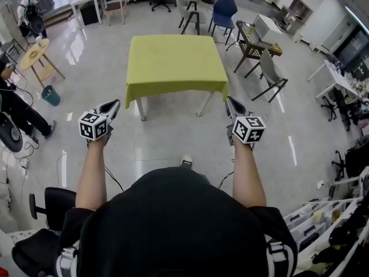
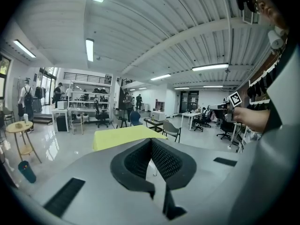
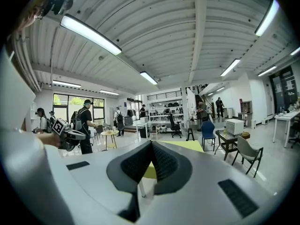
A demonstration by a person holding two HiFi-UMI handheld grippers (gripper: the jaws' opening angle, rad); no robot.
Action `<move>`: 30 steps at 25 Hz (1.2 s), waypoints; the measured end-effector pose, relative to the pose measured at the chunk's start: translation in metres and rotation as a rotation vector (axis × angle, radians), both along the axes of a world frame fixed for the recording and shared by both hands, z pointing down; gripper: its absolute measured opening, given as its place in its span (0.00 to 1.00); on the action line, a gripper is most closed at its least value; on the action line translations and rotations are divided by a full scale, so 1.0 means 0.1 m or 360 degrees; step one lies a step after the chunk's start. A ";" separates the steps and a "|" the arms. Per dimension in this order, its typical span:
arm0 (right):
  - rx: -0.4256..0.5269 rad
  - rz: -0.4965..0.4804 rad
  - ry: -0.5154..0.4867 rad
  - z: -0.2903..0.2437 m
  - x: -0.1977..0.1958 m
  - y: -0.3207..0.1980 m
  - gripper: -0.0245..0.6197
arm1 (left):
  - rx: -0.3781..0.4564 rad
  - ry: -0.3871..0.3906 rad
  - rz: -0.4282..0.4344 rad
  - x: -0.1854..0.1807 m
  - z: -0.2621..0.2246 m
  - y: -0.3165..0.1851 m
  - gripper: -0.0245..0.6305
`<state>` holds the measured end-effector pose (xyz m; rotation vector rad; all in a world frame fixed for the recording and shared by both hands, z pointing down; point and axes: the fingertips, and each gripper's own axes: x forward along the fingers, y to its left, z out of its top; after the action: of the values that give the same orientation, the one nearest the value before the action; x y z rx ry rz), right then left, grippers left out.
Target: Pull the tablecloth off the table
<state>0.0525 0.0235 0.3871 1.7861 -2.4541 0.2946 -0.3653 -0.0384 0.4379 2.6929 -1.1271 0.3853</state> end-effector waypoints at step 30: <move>-0.0023 -0.0045 -0.0009 0.28 0.56 -1.53 0.06 | -0.0068 -0.0076 -0.0078 0.46 0.23 -1.17 0.07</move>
<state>0.1081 -0.1295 0.4153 1.7457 -2.4724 0.3151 -0.3195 -0.1552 0.4614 2.6269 -1.1816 0.4628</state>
